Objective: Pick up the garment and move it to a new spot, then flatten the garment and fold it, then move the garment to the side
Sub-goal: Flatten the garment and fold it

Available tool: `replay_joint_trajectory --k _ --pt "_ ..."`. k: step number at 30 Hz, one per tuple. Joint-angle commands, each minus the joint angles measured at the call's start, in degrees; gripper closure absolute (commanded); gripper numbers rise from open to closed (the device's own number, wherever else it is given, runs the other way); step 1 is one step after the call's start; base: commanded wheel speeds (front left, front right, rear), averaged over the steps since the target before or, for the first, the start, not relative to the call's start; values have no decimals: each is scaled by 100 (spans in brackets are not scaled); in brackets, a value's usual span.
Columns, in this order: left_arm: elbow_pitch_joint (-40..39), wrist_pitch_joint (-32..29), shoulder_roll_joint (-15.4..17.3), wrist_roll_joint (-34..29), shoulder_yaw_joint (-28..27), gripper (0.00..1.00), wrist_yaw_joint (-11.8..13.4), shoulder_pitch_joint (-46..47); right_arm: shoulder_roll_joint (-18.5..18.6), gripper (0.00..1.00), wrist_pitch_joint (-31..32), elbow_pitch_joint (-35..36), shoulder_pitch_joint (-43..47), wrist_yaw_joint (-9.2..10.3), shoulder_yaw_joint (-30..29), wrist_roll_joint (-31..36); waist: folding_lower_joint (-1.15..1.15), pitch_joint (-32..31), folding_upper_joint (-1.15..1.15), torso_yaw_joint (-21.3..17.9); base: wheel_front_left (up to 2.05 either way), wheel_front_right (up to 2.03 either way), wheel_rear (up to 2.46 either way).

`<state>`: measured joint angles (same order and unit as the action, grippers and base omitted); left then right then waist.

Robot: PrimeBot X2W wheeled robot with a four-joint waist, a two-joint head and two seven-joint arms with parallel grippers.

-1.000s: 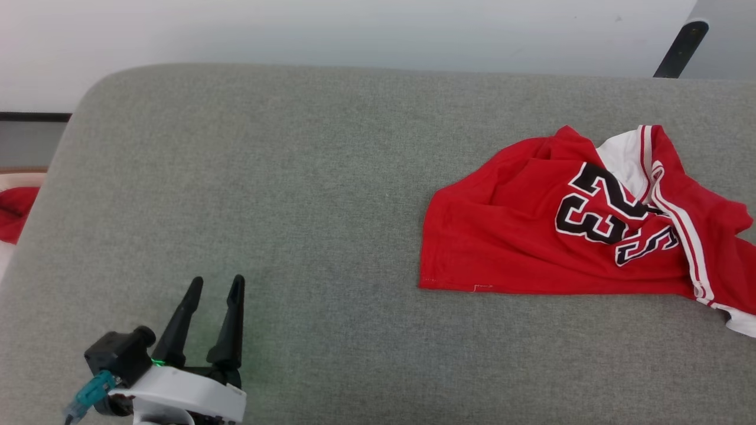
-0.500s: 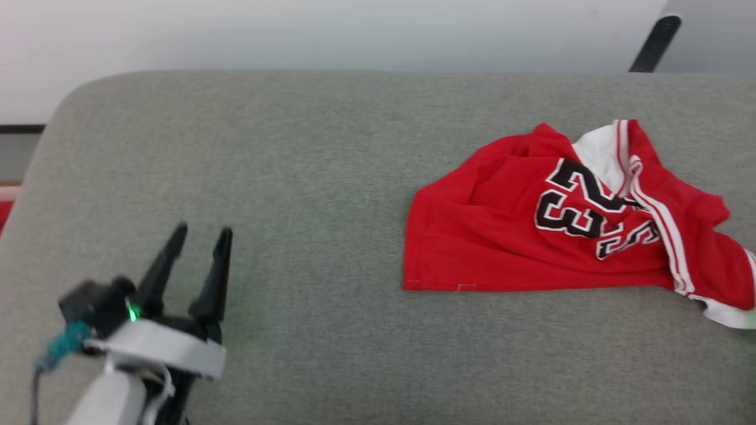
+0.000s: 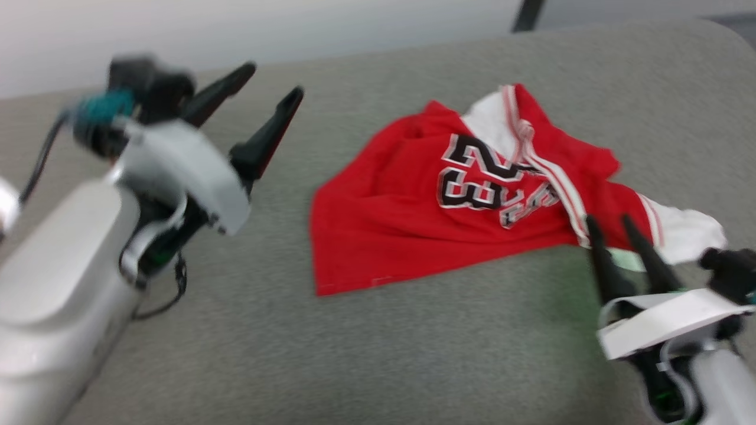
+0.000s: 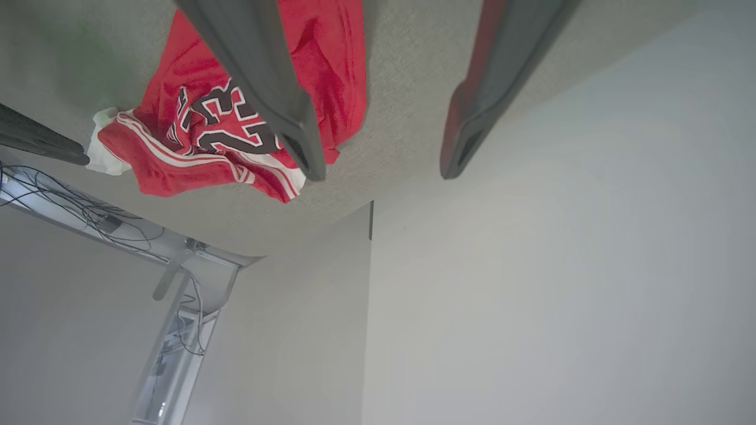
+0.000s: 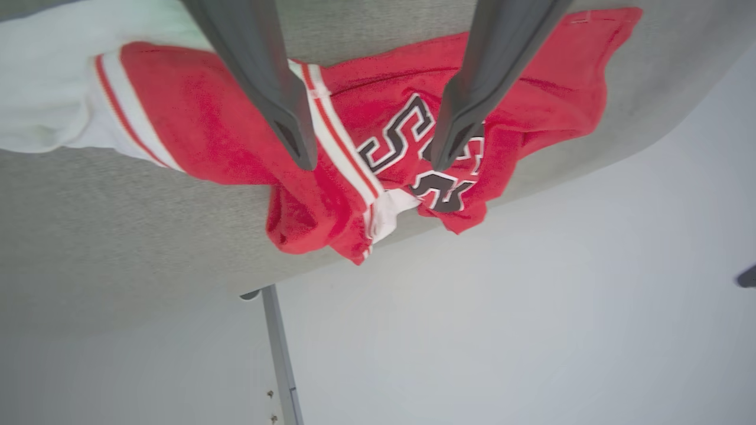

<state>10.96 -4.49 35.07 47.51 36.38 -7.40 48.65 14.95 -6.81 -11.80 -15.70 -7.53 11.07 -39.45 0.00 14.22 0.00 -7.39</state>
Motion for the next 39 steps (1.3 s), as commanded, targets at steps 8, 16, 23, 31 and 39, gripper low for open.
replay_joint_trajectory --k 8,16,23,31,39 --pt "753 -1488 -90 1152 1535 0 -17 1809 -417 0 -455 281 -75 6 786 -255 0 1181 0 -1529 0 0 0" --pt "1696 -2195 -480 1809 2469 0 -17 2771 -535 0 -700 71 -280 6 1179 -455 0 1471 0 -2043 0 0 0" --pt "2510 -2455 -635 2020 2999 0 -17 3229 -615 0 -807 -37 -400 6 1470 -547 0 1602 0 -2284 0 0 0" --pt "3237 -2703 -696 1889 3442 0 -17 3562 -645 0 -839 -117 -489 6 1639 -599 0 1641 0 -2361 0 0 0" --pt "3354 -3219 -734 1759 3671 0 -17 3514 -667 0 -845 -4 -533 6 1676 -517 0 1653 0 -2341 0 0 0"
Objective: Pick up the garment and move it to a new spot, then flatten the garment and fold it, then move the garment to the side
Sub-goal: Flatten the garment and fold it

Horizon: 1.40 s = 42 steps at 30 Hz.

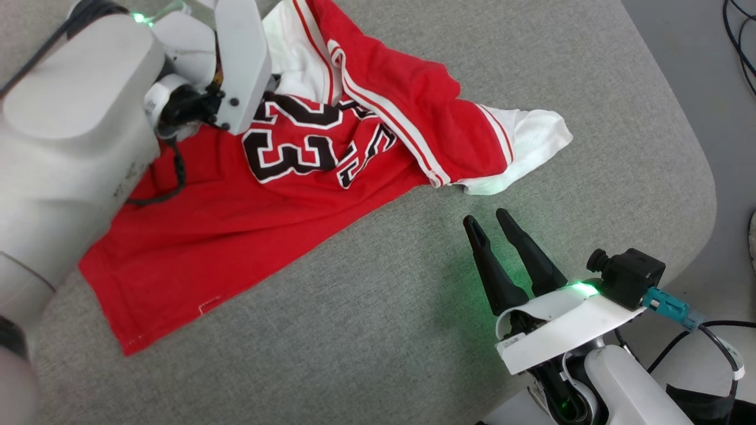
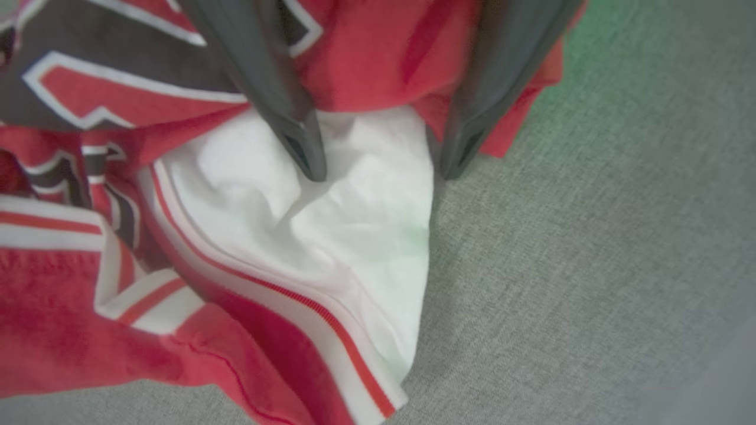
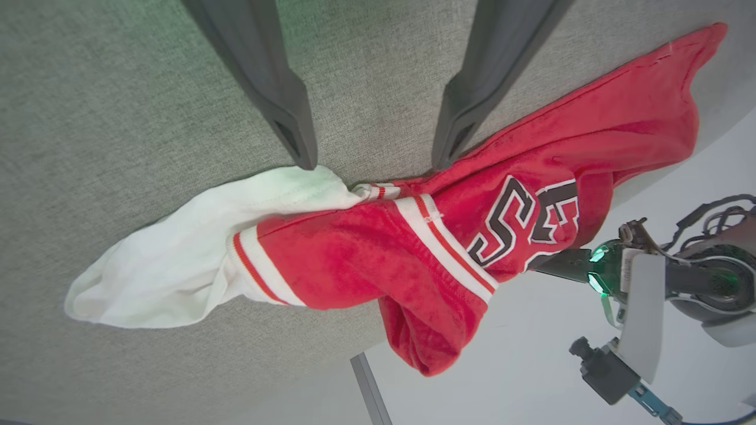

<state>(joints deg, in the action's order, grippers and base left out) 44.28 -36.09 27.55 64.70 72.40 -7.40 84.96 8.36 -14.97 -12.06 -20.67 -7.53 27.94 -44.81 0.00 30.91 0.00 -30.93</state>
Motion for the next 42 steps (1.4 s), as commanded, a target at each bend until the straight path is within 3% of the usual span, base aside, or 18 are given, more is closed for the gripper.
replay_joint_trajectory --k 1,2,3,13,17,24,30,36,42 --pt "2 -102 -6 96 75 0 -17 -137 -6 0 -29 37 -36 6 -10 38 0 -28 0 21 0 0 0" --pt "-63 -106 -36 181 77 27 -18 -159 -10 0 -29 51 -38 6 -6 43 0 -38 0 27 0 0 0" --pt "-96 -42 -54 283 52 100 -18 -164 -12 0 -29 65 -43 6 -3 54 0 -44 0 34 0 0 0" --pt "-196 399 -135 669 16 100 -17 71 104 0 -29 158 35 6 -172 141 0 -145 0 345 0 0 0" --pt "-356 593 -112 902 -46 100 -17 202 236 0 -29 184 140 6 -283 204 0 -381 0 805 0 0 0" --pt "-697 893 338 1309 -145 100 -17 104 514 0 149 282 295 6 -500 353 0 -958 0 1796 0 0 0" --pt "-502 445 953 1729 -135 100 19 -370 598 0 506 535 476 6 -695 469 0 -1365 0 2449 0 0 0" --pt "-338 116 1408 1933 -114 100 261 -780 558 0 827 835 631 6 -900 567 0 -1458 0 2686 0 0 0" --pt "-27 550 1395 2050 -257 100 513 -1130 487 0 1029 1062 749 6 -1036 662 0 -1405 0 2635 0 0 0"
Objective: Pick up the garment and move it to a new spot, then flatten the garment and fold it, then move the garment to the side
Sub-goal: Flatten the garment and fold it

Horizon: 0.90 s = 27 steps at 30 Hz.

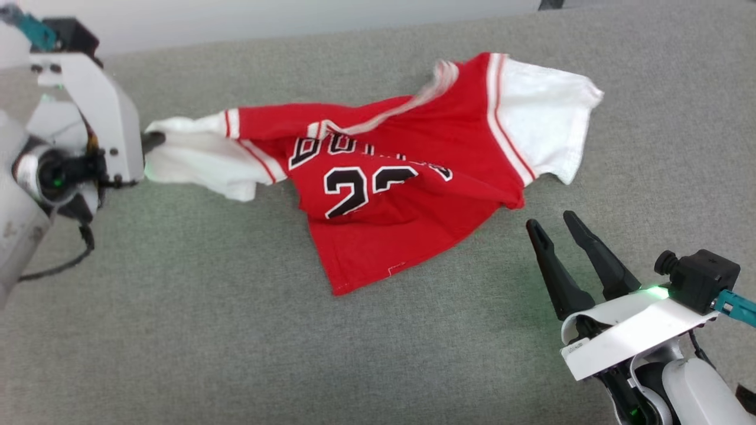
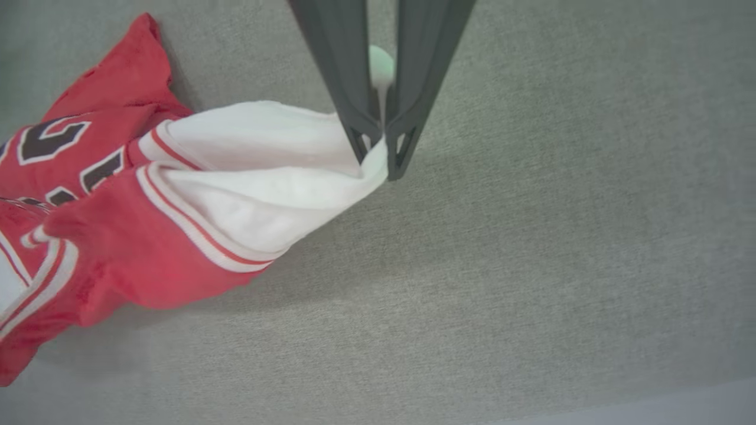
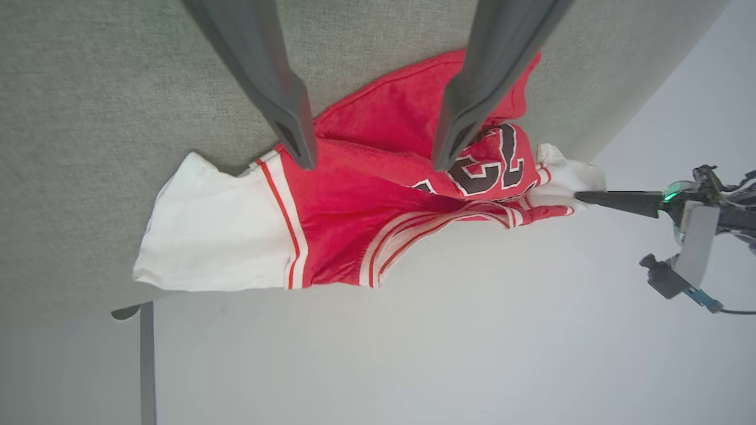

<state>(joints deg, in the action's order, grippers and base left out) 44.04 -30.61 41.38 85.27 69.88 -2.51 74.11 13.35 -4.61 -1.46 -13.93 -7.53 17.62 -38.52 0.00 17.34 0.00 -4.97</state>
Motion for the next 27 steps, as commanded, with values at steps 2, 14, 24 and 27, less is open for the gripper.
replay_joint_trajectory --k 2,14,24,27 --pt "143 69 -29 7 4 100 -13 -188 -47 0 41 69 74 6 -25 50 0 -10 0 -31 0 0 0" --pt "1051 1126 -405 -124 -56 0 -362 -542 -57 0 232 311 198 6 -260 201 0 92 0 -286 0 0 0" --pt "756 2068 -506 -68 -233 0 -501 -922 143 0 572 432 285 6 -416 305 0 -259 0 111 0 0 0" --pt "169 2673 -313 -111 -297 0 -506 -1210 244 0 725 467 180 6 -427 330 0 -302 0 277 0 0 0"
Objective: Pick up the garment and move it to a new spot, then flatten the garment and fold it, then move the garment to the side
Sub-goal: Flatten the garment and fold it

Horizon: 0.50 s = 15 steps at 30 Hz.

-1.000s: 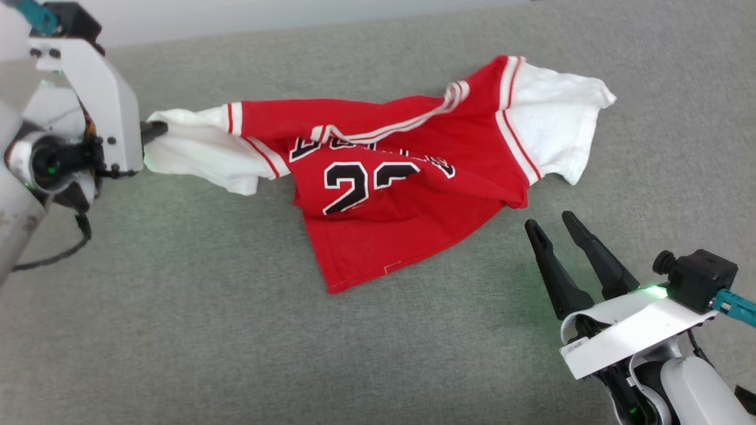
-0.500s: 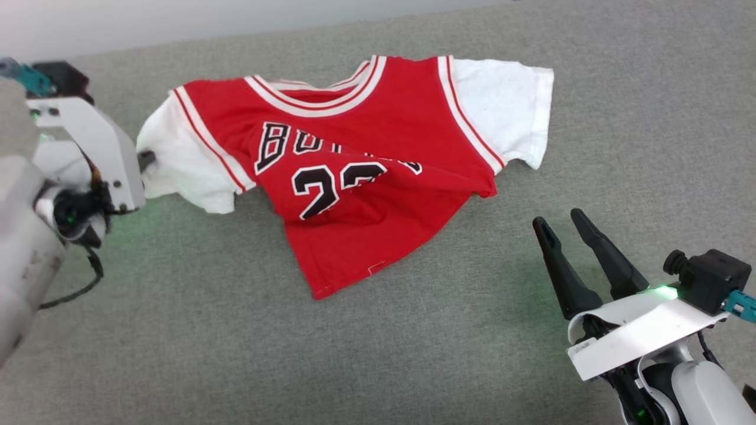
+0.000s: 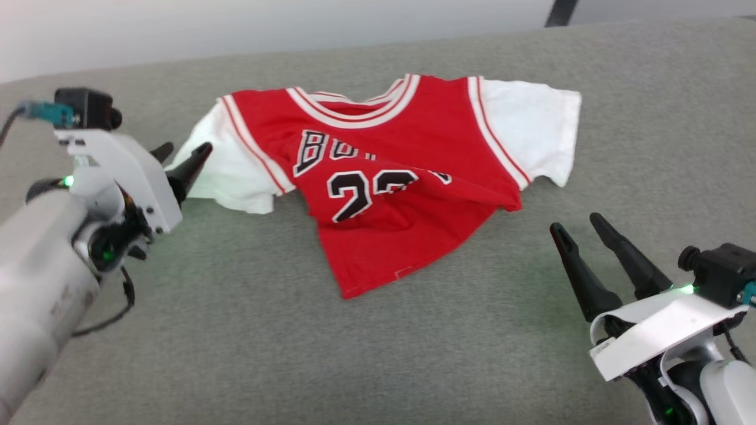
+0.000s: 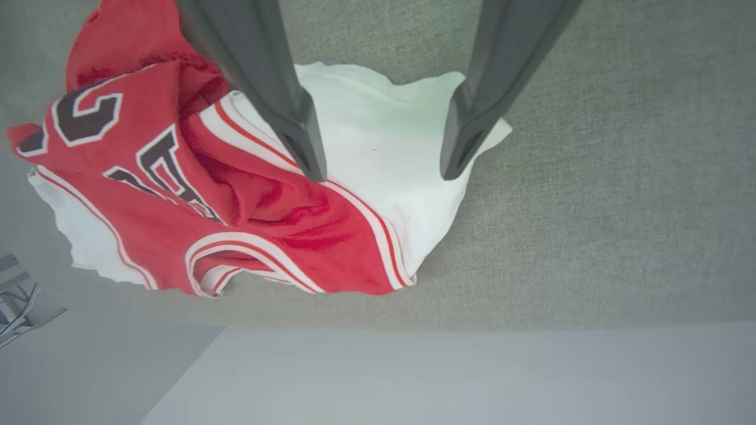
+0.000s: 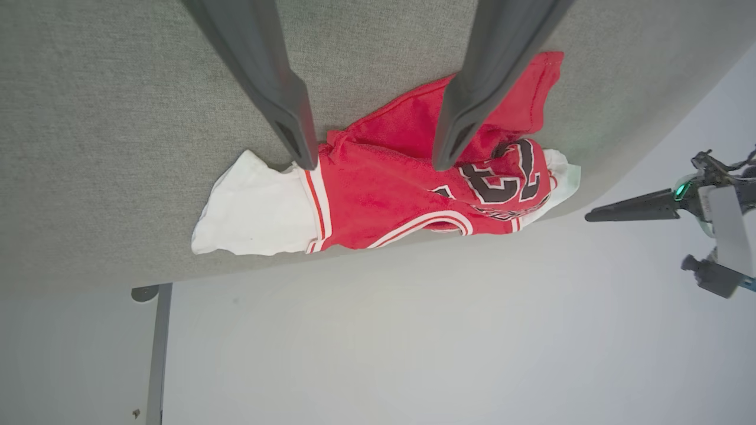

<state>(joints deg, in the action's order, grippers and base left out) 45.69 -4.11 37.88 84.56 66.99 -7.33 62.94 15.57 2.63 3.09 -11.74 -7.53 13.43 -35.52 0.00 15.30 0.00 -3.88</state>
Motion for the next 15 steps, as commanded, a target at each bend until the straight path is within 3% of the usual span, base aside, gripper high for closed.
replay_joint_trajectory --k 1,8,11,15 --pt "-182 267 109 -82 -23 0 -25 -212 65 0 63 12 -89 6 -2 32 0 -112 0 230 0 0 0" --pt "-1139 1770 359 -313 -165 0 26 -1158 619 0 911 -246 -585 6 259 146 0 -200 0 688 0 0 0" --pt "-1482 1920 325 -573 -372 0 246 -1558 872 0 1357 -481 -934 6 399 4 0 -223 0 882 0 0 0" --pt "-2139 1928 208 -1327 -1371 0 593 -2162 1324 0 1906 -868 -1596 6 613 -255 0 -137 0 1140 0 0 0"
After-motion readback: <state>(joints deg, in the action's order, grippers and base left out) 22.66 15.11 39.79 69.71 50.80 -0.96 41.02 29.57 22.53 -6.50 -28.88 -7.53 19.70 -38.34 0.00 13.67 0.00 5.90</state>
